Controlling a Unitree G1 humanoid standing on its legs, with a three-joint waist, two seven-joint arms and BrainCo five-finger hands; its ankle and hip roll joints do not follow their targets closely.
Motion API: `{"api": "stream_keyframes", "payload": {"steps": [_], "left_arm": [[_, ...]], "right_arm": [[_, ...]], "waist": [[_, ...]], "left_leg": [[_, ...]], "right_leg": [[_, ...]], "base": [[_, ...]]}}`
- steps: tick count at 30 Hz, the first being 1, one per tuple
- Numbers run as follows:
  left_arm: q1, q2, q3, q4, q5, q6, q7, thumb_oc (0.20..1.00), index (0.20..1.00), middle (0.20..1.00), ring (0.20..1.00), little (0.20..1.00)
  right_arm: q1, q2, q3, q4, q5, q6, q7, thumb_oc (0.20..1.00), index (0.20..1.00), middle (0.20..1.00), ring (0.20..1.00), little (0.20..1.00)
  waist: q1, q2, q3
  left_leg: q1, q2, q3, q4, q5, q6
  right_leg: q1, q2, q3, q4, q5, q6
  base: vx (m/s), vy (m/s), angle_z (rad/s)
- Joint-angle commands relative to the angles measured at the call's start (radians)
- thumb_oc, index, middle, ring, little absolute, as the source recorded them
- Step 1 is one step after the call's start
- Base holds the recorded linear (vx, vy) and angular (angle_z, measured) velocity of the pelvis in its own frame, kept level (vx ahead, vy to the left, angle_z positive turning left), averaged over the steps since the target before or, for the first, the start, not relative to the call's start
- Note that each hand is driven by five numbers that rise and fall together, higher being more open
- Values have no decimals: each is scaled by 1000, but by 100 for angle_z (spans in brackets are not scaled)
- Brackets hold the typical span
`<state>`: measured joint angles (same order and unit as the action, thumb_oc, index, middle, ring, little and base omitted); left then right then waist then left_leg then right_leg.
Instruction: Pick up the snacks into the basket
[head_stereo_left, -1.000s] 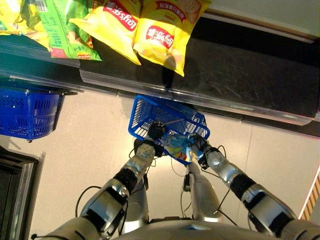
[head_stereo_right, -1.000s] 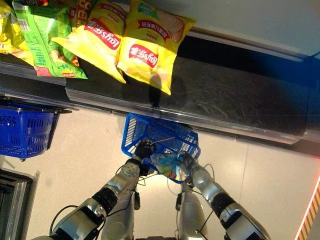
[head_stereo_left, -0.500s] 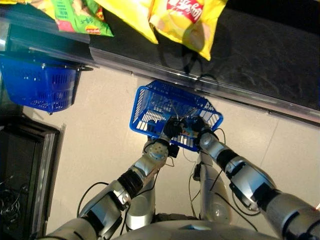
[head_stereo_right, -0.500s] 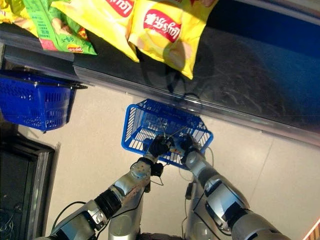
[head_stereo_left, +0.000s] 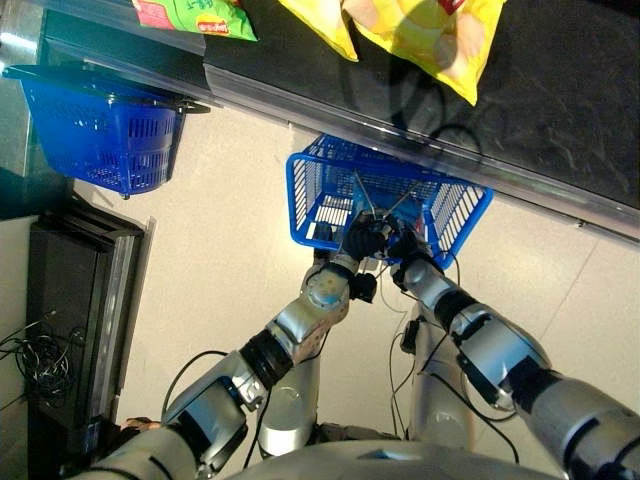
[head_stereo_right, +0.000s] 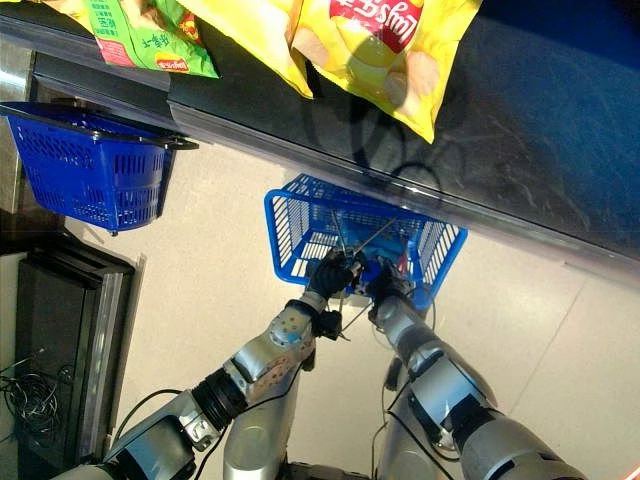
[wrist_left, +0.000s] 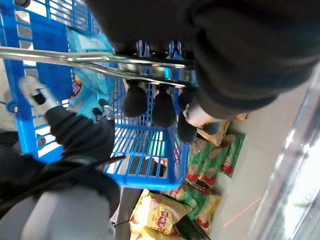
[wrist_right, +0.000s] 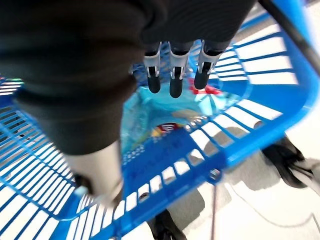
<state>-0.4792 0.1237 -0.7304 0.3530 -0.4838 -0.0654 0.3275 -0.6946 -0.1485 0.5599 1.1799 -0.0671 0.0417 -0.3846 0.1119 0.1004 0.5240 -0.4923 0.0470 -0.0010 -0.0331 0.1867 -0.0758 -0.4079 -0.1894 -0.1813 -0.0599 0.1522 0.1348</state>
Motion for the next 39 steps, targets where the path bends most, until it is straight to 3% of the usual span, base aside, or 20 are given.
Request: {"api": "stream_keyframes", "payload": {"steps": [1,6,11,15,20,24,26,30,34,36,39], "left_arm": [[-15,-43,17,21,129,-30,23,200,200,200,200,200],[-21,-17,162,273,281,-2,101,200,200,200,200,200],[12,27,312,531,381,31,122,200,200,200,200,200],[69,68,402,779,481,66,72,200,200,200,200,200],[180,72,498,899,508,84,23,200,200,200,200,200],[309,39,601,998,491,83,-72,200,200,200,200,200],[351,25,648,1014,434,75,-109,200,200,200,200,200],[378,31,627,1012,477,66,-140,200,200,200,200,200],[372,56,575,993,555,66,-153,200,200,200,200,200],[358,92,551,981,609,70,-143,200,200,200,200,200],[355,101,560,982,603,72,-138,200,200,200,200,200]], "right_arm": [[45,38,29,-37,-24,-35,8,1000,1000,1000,1000,1000],[181,-22,19,-136,-69,-47,18,1000,1000,1000,1000,1000],[311,-61,-28,-120,-69,-62,90,1000,1000,1000,1000,1000],[393,-63,-113,-84,-42,-73,105,1000,1000,1000,1000,1000],[455,-67,-207,-29,-17,-70,115,1000,1000,1000,1000,1000],[533,-88,-344,72,38,-59,155,1000,1000,1000,1000,1000],[568,-94,-416,86,75,-57,163,1000,1000,1000,1000,1000],[606,-82,-522,129,177,-57,170,1000,1000,1000,1000,1000],[620,-65,-533,150,196,-49,172,1000,1000,1000,1000,1000],[632,-51,-548,154,243,-64,171,1000,1000,1000,1000,1000],[634,-51,-556,154,258,-64,174,1000,1000,1000,1000,1000]], "waist": [[-29,-17,-4],[-74,-77,-12],[-88,-95,-95],[-108,-101,-183],[-108,-106,-264],[-101,-116,-363],[-107,-110,-398],[-115,-124,-440],[-124,-140,-436],[-140,-151,-428],[-139,-149,-427]], "left_leg": [[60,-73,9,-54,-18,32],[170,-62,17,-54,-37,35],[275,-51,17,-54,-61,41],[347,-18,25,-54,-70,30],[382,13,17,-54,-58,13],[444,-75,-29,-52,-118,55],[464,-92,-5,-54,-131,62],[486,-95,9,-54,-144,63],[505,-93,26,-54,-160,74],[510,-82,31,-54,-164,79],[512,-71,30,-54,-165,78]], "right_leg": [[-34,25,36,5,57,13],[60,36,39,25,33,6],[136,59,33,102,-44,-10],[198,100,45,148,-109,-29],[269,129,48,99,-110,-41],[336,130,45,34,-89,-33],[355,133,43,25,-86,-26],[377,122,42,24,-84,-13],[371,120,51,67,-89,-6],[347,133,109,125,-96,2],[342,121,123,124,-88,9]], "base": [[14,-31,1],[26,-38,-2],[89,-62,-8],[93,-102,-11],[51,-105,-13],[105,-1,-6],[115,93,-12],[103,105,7],[21,106,-1],[-15,27,-17],[-5,-95,-14]]}}
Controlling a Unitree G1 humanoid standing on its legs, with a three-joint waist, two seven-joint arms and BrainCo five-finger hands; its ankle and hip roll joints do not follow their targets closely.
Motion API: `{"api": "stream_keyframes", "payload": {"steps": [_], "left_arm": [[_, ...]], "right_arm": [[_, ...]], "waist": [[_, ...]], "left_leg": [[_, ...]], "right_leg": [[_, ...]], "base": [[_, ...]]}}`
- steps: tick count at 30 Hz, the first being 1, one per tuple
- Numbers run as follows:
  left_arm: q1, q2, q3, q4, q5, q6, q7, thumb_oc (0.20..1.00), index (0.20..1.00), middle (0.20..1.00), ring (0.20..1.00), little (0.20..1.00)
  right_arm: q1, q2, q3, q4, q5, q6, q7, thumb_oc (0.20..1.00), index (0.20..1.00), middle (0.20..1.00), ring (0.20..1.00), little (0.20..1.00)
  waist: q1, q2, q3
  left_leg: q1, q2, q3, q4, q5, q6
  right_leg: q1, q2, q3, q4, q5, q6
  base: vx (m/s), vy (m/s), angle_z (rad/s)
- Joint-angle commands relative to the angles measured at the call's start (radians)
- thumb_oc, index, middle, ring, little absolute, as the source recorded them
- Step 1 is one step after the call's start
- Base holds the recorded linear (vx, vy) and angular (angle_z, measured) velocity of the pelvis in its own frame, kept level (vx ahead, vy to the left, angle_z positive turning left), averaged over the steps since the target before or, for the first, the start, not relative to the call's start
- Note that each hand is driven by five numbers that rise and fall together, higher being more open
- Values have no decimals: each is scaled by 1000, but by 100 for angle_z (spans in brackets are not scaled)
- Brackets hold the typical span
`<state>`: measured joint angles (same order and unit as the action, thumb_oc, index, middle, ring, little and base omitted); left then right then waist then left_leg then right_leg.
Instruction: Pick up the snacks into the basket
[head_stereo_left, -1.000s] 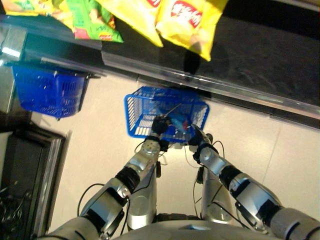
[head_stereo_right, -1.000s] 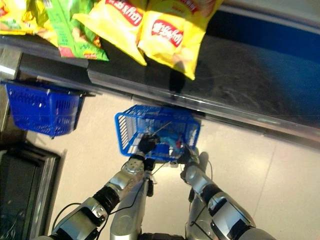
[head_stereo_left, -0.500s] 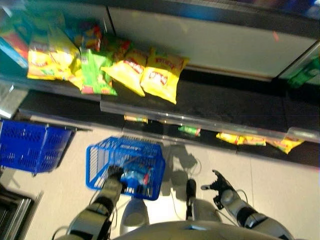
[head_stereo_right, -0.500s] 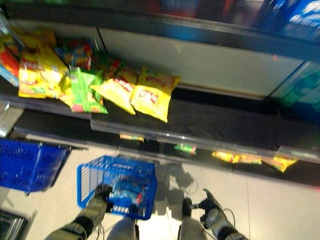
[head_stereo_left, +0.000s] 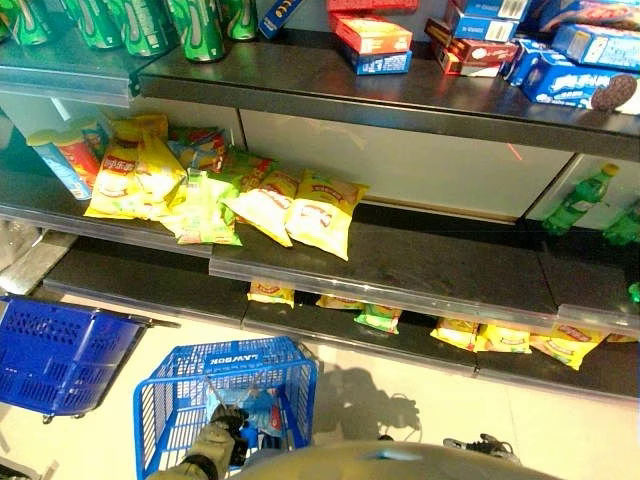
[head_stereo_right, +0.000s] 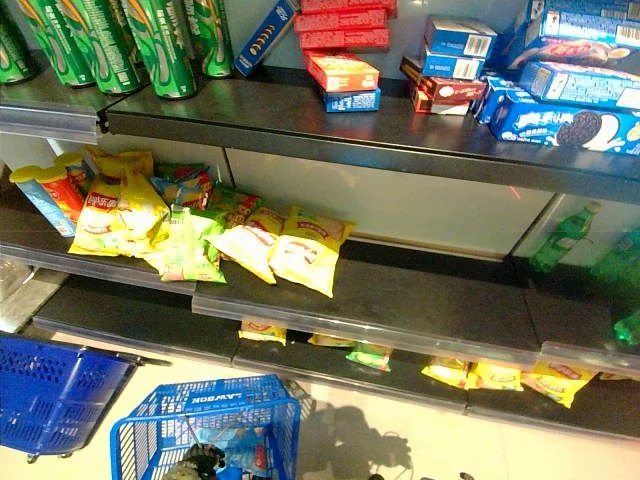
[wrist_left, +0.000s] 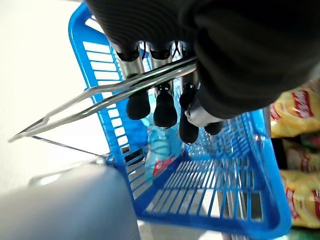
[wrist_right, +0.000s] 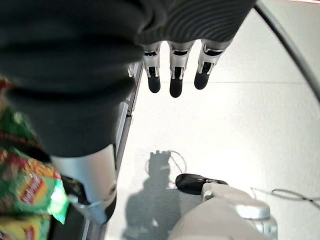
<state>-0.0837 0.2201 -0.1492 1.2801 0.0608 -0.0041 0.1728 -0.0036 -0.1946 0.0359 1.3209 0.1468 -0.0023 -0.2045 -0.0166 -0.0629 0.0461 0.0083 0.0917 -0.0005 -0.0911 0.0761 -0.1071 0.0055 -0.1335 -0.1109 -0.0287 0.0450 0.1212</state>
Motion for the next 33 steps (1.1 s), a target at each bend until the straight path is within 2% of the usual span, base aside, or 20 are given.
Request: {"api": "stream_keyframes", "payload": {"steps": [1,4,5,8,11,12,13,14,15,16,18,21,22,23,24,25,26,27,29,33], "left_arm": [[-60,24,-4,53,45,8,35,200,200,200,200,200],[-70,32,5,53,33,7,44,200,200,200,200,200],[-70,32,5,53,33,7,44,200,200,200,200,200],[-65,25,28,60,21,8,62,200,200,200,200,200],[-64,10,32,63,11,6,68,200,200,200,200,200],[-51,-5,37,62,3,7,75,200,200,200,200,200],[-50,-6,37,61,3,7,75,200,200,200,200,200],[-27,-55,39,43,-16,-3,92,200,200,200,200,200],[-26,-56,38,43,-16,-3,92,200,200,200,200,200],[-30,-65,31,29,-13,-2,104,200,200,200,200,200],[-48,-86,29,6,-23,-12,121,200,200,200,200,200],[-44,-96,16,-16,7,-7,134,200,200,200,200,200],[-24,-107,30,-27,-4,-13,145,200,200,200,200,200],[-14,-111,39,-32,-13,-15,152,200,200,200,200,200],[-14,-111,39,-32,-13,-15,152,200,200,200,200,200],[-3,-116,51,-34,-13,-13,153,200,200,200,200,200],[-3,-116,51,-34,-13,-12,153,200,200,200,200,200],[0,-125,51,-16,1,-3,148,200,200,200,200,200],[6,-135,55,1,2,7,145,200,200,200,200,200],[9,-135,53,8,7,15,143,200,200,200,200,200]], "right_arm": [[-63,-12,-64,-4,60,-18,-19,1000,1000,1000,1000,1000],[-66,-27,-89,-97,69,-27,-42,1000,1000,1000,1000,1000],[-66,-27,-89,-98,69,-27,-42,1000,1000,1000,1000,1000],[-1,-39,-116,-399,88,-66,-81,1000,1000,1000,1000,1000],[18,-45,-108,-514,85,-84,-72,1000,1000,1000,1000,1000],[29,-59,-92,-588,63,-88,-65,1000,1000,1000,1000,1000],[30,-60,-92,-589,63,-87,-65,1000,1000,1000,1000,1000],[40,-98,-74,-722,34,-103,-74,1000,1000,1000,1000,1000],[41,-98,-75,-723,33,-102,-74,1000,1000,1000,1000,1000],[42,-122,-68,-779,13,-106,-75,1000,1000,1000,1000,1000],[50,-153,-87,-867,7,-127,-78,1000,1000,1000,1000,1000],[76,-158,-101,-944,5,-135,-77,1000,1000,1000,1000,1000],[84,-166,-94,-978,1,-153,-76,1000,1000,1000,1000,1000],[89,-164,-93,-997,-1,-162,-77,1000,1000,1000,1000,1000],[89,-164,-93,-997,-1,-162,-77,1000,1000,1000,1000,1000],[105,-162,-102,-1054,-10,-169,-76,1000,1000,1000,1000,1000],[105,-162,-102,-1054,-10,-169,-76,1000,1000,1000,1000,1000],[113,-155,-109,-1070,-11,-173,-85,1000,1000,1000,1000,1000],[130,-140,-118,-1084,-13,-175,-92,1000,1000,1000,1000,1000],[171,-105,-137,-1112,0,-177,-97,1000,1000,1000,1000,1000]], "waist": [[-4,18,59],[-17,17,64],[-17,17,64],[-31,-8,54],[-30,-10,46],[-24,2,39],[-24,3,40],[-26,41,53],[-28,43,52],[-25,54,67],[-16,45,97],[-16,29,106],[0,25,103],[12,27,102],[11,27,101],[15,41,89],[15,41,91],[17,60,79],[10,73,71],[-18,69,55]], "left_leg": [[21,-66,39,4,-66,93],[57,-22,47,4,-87,71],[57,-22,47,4,-87,71],[87,26,62,4,-87,31],[95,62,68,4,-73,8],[85,101,82,15,-57,-10],[86,103,82,14,-58,-11],[29,147,80,65,8,-25],[26,149,78,67,7,-26],[-4,151,62,88,65,-32],[-64,128,25,124,111,-34],[-86,84,39,164,64,-5],[-92,-22,-20,197,-9,21],[-89,-83,-47,198,-39,39],[-90,-83,-47,198,-39,39],[-74,-163,-9,159,-52,89],[-73,-163,-9,158,-52,89],[-53,-211,12,100,-46,122],[-36,-230,39,53,-30,131],[2,-201,57,4,-14,127]], "right_leg": [[-92,-32,35,62,96,43],[-124,-120,33,39,184,74],[-123,-120,33,39,184,74],[-105,-181,65,51,227,105],[-83,-182,73,71,174,107],[-54,-162,49,67,69,109],[-54,-160,49,70,67,108],[-30,-103,36,55,-5,64],[-29,-102,33,55,-5,63],[-25,-87,20,52,-15,53],[-18,-62,16,27,-11,29],[-12,-40,10,0,-4,11],[-8,-13,30,-22,10,0],[0,5,41,-33,15,-2],[0,4,41,-33,15,-2],[17,48,40,-38,20,-11],[19,48,40,-39,20,-11],[27,91,41,-41,17,-19],[35,123,31,-38,10,-25],[16,139,-10,54,-52,-33]], "base": [[1,-196,-19],[46,-248,-32],[88,-340,1],[21,-408,-25],[-41,-357,-22],[-66,-260,-12],[-216,-743,-19],[-148,-491,-19],[-201,-594,-15],[-115,-219,-5],[-143,-421,-6],[-70,-401,4],[43,-335,-12],[48,-336,-48],[117,-275,-57],[76,-175,-38],[147,-284,-16],[101,-143,-8],[96,-128,-9],[64,-44,10]]}}
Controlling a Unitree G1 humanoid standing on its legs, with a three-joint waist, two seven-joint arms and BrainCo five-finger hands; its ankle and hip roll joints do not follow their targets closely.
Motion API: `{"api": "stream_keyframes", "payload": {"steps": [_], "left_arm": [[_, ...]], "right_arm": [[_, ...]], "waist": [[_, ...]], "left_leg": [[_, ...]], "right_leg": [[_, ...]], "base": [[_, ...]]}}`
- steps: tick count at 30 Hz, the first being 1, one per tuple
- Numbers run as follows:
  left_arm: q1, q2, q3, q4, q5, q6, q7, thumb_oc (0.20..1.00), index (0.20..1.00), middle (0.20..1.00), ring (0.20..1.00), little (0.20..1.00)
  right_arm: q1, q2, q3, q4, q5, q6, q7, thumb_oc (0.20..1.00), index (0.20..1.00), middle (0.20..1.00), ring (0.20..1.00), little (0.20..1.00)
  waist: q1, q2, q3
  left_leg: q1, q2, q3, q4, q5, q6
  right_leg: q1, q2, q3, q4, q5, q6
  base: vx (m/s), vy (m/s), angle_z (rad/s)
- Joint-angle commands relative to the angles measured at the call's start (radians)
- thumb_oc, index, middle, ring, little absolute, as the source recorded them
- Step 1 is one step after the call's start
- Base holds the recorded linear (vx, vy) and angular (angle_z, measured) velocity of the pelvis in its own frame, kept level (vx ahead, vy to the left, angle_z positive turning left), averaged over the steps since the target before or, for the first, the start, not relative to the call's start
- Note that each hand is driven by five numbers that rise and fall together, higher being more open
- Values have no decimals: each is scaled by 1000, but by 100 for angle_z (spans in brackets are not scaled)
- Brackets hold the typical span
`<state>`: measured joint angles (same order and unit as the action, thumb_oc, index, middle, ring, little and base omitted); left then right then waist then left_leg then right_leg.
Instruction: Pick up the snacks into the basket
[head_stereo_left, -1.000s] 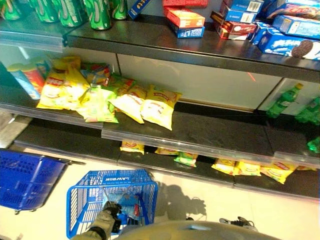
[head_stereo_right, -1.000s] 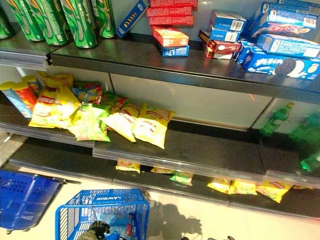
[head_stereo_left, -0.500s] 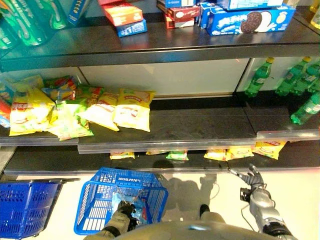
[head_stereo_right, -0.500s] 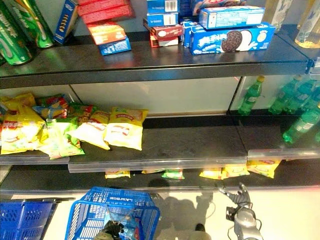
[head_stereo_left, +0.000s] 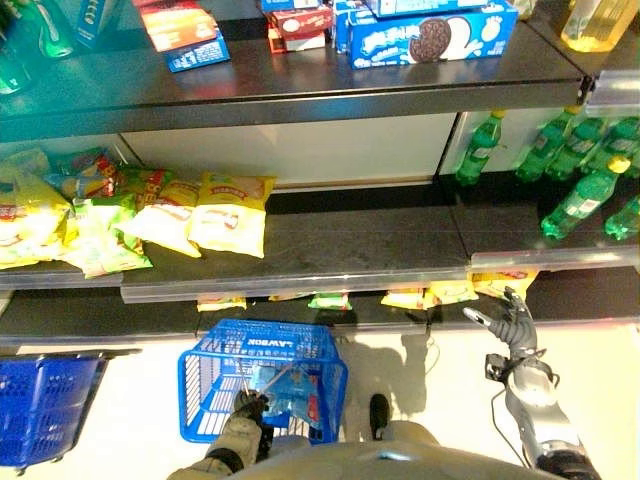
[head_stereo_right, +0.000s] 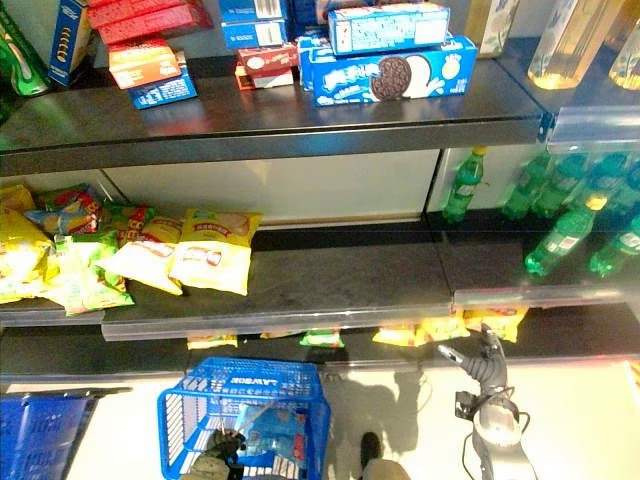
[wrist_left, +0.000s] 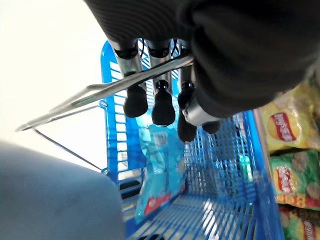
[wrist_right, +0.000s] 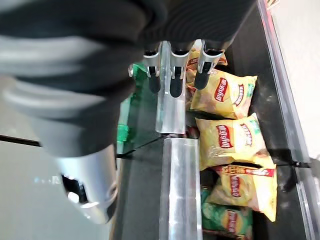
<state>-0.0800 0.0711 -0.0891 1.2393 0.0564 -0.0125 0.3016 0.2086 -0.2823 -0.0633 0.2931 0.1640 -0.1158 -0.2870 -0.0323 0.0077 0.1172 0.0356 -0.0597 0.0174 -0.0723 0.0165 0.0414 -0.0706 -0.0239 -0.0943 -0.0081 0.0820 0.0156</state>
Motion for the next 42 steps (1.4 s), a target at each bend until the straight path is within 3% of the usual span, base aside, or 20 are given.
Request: {"api": "stream_keyframes", "payload": {"steps": [1,4,6,7,8,9,11,14,17,19,20,21,25,26,28,31,42], "left_arm": [[2,18,-7,45,15,26,14,200,200,200,200,200],[-18,44,-11,40,22,32,12,200,200,200,200,200],[-20,51,-12,42,20,35,12,200,200,200,200,200],[-22,56,-5,46,18,36,18,200,200,200,200,200],[-29,59,5,49,15,36,28,200,200,200,200,200],[-33,60,8,47,12,35,32,200,200,200,200,200],[-43,62,13,50,10,35,37,200,200,200,200,200],[-51,69,19,53,6,35,40,200,200,200,200,200],[-41,78,29,53,6,34,43,200,200,200,200,200],[-33,62,29,48,-17,25,48,200,200,200,200,200],[-34,60,29,48,-17,25,48,200,200,200,200,200],[-39,45,4,40,-9,18,51,200,200,200,200,200],[-45,15,-37,15,7,17,46,200,200,200,200,200],[-73,-1,-55,13,9,20,47,200,200,200,200,200],[-82,-7,-79,5,39,26,45,200,200,200,200,200],[-69,-9,-99,-8,76,25,40,200,200,200,200,200],[-83,0,-79,6,42,22,45,200,200,200,200,200]], "right_arm": [[-42,-6,-40,-85,-10,-70,-18,1000,1000,1000,1000,1000],[-57,18,-37,-84,10,-83,-25,1000,1000,1000,1000,1000],[-56,23,-38,-90,7,-79,-31,1000,1000,1000,1000,1000],[-55,25,-42,-99,3,-78,-38,1000,1000,1000,1000,1000],[-55,27,-61,-123,-11,-75,-55,1000,1000,1000,1000,1000],[-56,28,-73,-138,-14,-73,-62,1000,1000,1000,1000,1000],[-63,23,-95,-157,-18,-70,-78,1000,1000,1000,1000,1000],[-77,16,-114,-198,-31,-61,-100,1000,1000,1000,1000,1000],[-72,19,-104,-213,-36,-61,-93,1000,1000,1000,1000,1000],[-78,-13,-118,-222,-40,-56,-92,1000,1000,1000,1000,1000],[-79,-14,-118,-222,-40,-55,-92,1000,1000,1000,1000,1000],[-75,-35,-147,-226,-22,-63,-97,1000,1000,1000,1000,1000],[-88,-82,-188,-193,-13,-63,-132,1000,1000,1000,1000,1000],[-91,-111,-220,-168,-12,-58,-156,1000,1000,1000,1000,1000],[-80,-113,-250,-145,7,-57,-171,1000,1000,1000,1000,1000],[-56,-102,-264,-125,12,-57,-171,1000,1000,1000,1000,1000],[-73,-98,-314,-60,54,-63,-190,1000,1000,1000,1000,1000]], "waist": [[-4,-12,-14],[-19,-31,26],[-26,-33,32],[-21,-34,28],[-5,-26,16],[-1,-24,11],[0,-30,5],[-11,-44,14],[-6,-67,10],[-18,-51,5],[-19,-48,5],[-31,-25,20],[-46,16,52],[-56,21,81],[-75,20,81],[-83,35,64],[-105,59,90]], "left_leg": [[-21,-38,43,-15,40,-21],[-6,3,46,-15,43,-12],[-7,13,35,-15,48,-17],[-8,23,32,-15,48,-24],[-23,49,31,-15,40,-39],[-23,60,26,-15,31,-47],[-14,73,16,-15,11,-62],[22,98,-6,-15,-23,-92],[38,114,13,-15,-32,-109],[17,169,9,-15,5,-142],[16,171,7,-15,5,-143],[-12,194,3,-15,35,-154],[-34,210,-4,-14,66,-158],[-67,199,30,-3,90,-154],[-70,180,91,2,77,-140],[-66,132,83,-3,45,-119],[-68,106,102,-15,28,-111]], "right_leg": [[69,33,-40,94,-91,77],[-35,47,-27,332,-93,145],[-49,50,-1,348,-97,153],[-39,25,-3,319,-110,145],[-21,-59,-20,247,-114,123],[-12,-93,-24,218,-101,123],[-17,-167,3,116,-38,140],[-42,-233,74,6,50,179],[-33,-222,49,9,36,192],[-27,-171,42,20,1,173],[-28,-169,40,22,0,172],[-24,-136,21,21,-20,150],[-17,-93,1,7,-40,125],[-19,-93,-12,12,-43,116],[-33,-90,-26,21,-47,107],[-39,-64,-12,14,-45,100],[-46,-78,18,-30,-20,105]], "base": [[1,-70,20],[-52,-101,13],[11,-78,21],[20,-173,31],[41,-244,17],[44,-318,15],[103,-288,4],[98,-318,-13],[55,-302,17],[9,-361,42],[-100,-305,28],[-91,-299,10],[-79,-238,19],[-108,-139,-1],[-75,-179,27],[28,-94,22],[28,24,-10]]}}
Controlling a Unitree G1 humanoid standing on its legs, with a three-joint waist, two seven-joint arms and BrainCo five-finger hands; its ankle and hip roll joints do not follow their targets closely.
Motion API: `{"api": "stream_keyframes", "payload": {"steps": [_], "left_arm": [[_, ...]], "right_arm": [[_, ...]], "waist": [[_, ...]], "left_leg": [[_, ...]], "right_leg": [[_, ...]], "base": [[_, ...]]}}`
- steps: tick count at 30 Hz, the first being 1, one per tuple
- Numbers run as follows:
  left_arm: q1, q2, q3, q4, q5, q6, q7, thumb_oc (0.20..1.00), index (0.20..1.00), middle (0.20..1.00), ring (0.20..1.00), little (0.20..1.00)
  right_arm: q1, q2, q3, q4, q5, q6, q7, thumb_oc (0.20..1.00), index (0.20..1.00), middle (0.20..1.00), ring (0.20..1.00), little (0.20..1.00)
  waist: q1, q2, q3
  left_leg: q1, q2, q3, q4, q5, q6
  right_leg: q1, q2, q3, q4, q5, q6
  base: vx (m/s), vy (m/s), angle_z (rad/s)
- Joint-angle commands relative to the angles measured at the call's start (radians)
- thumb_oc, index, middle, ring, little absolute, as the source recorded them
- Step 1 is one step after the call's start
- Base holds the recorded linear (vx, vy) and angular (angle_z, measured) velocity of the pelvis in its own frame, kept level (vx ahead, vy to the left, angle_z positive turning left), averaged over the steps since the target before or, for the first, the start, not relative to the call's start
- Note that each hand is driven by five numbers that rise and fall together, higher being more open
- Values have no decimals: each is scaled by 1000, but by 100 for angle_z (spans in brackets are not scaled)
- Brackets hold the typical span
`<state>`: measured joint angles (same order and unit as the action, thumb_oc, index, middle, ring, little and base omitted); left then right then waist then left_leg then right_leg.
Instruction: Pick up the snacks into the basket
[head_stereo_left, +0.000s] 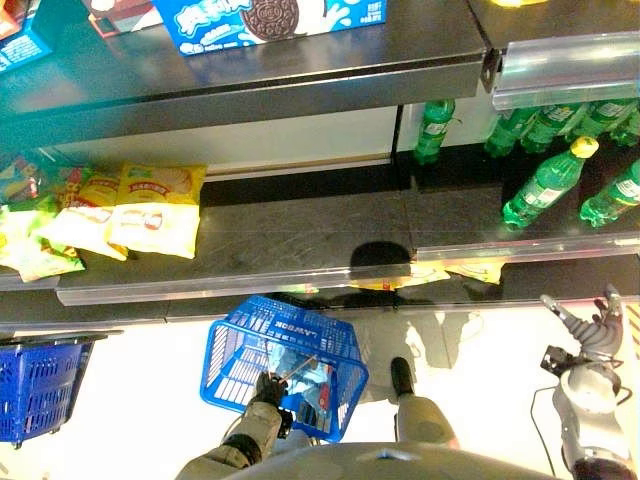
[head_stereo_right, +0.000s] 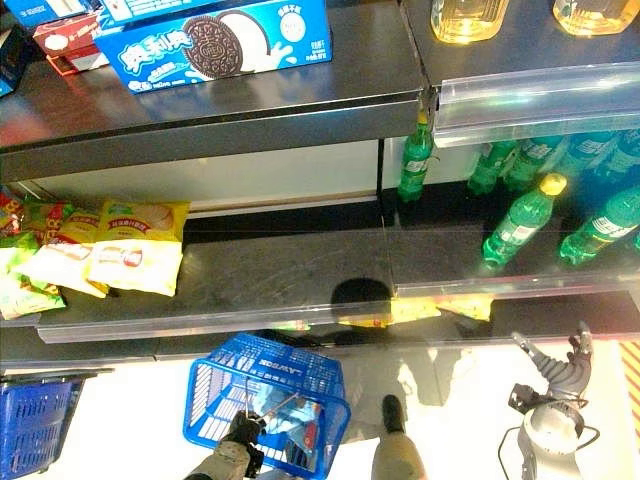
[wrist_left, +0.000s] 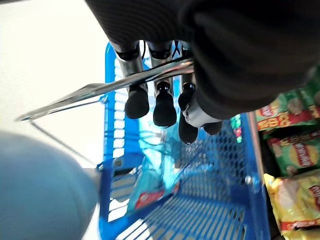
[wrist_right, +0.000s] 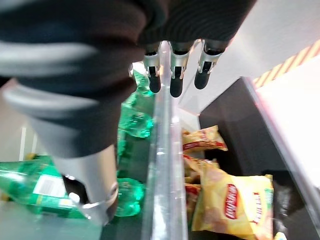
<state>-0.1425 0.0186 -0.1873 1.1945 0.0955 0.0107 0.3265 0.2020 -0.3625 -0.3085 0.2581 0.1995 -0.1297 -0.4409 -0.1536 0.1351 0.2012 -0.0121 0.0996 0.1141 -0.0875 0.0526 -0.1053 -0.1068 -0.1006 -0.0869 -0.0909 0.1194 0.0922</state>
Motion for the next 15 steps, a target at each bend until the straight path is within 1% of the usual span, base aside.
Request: {"api": "stream_keyframes", "payload": {"steps": [1,2,3,5,6,7,12,15], "left_arm": [[-23,54,15,48,5,-2,18,200,200,200,200,200],[-23,54,15,49,5,-2,18,200,200,200,200,200],[-23,61,5,37,9,-5,16,200,200,200,200,200],[-22,62,-9,31,9,-9,11,200,200,200,200,200],[-21,63,-27,28,12,-12,7,200,200,200,200,200],[-23,62,-26,28,12,-12,7,200,200,200,200,200],[-26,71,-88,2,33,-21,-2,200,200,200,200,200],[-27,75,-101,-8,23,-23,-2,200,200,200,200,200]], "right_arm": [[-83,-29,-71,-16,18,-49,-41,1000,1000,1000,1000,1000],[-83,-29,-71,-16,18,-50,-41,1000,1000,1000,1000,1000],[-132,-71,-73,17,17,-44,-53,1000,1000,1000,1000,1000],[-196,-113,-59,50,27,-45,-58,1000,1000,1000,1000,1000],[-243,-150,-44,61,28,-42,-60,1000,1000,1000,1000,1000],[-247,-153,-43,65,29,-44,-60,1000,1000,1000,1000,1000],[-392,-278,17,110,34,-37,-56,1000,1000,1000,1000,1000],[-460,-327,55,130,40,-29,-50,1000,1000,1000,1000,1000]], "waist": [[17,-67,10],[17,-67,10],[23,-64,19],[33,-63,31],[43,-64,40],[44,-63,40],[72,-58,68],[83,-54,82]], "left_leg": [[-24,-53,7,0,-9,37],[-24,-53,7,0,-9,37],[-31,-55,11,0,-10,38],[-43,-56,13,0,-8,39],[-55,-57,14,0,-5,39],[-57,-57,16,0,-4,39],[-94,-61,14,0,10,35],[-112,-62,13,0,20,33]], "right_leg": [[-17,-2,15,51,-53,30],[-17,-2,15,51,-53,30],[-30,-6,22,44,-42,34],[-46,-8,30,40,-30,37],[-59,-11,35,33,-21,39],[-62,-10,37,33,-19,39],[-100,-17,42,19,7,45],[-115,-17,42,17,14,46]], "base": [[-24,26,-6],[-23,28,-13],[-28,17,-13],[-43,8,-14],[-38,0,-17],[-42,-1,-15],[-49,-13,-8],[-46,-11,0]]}}
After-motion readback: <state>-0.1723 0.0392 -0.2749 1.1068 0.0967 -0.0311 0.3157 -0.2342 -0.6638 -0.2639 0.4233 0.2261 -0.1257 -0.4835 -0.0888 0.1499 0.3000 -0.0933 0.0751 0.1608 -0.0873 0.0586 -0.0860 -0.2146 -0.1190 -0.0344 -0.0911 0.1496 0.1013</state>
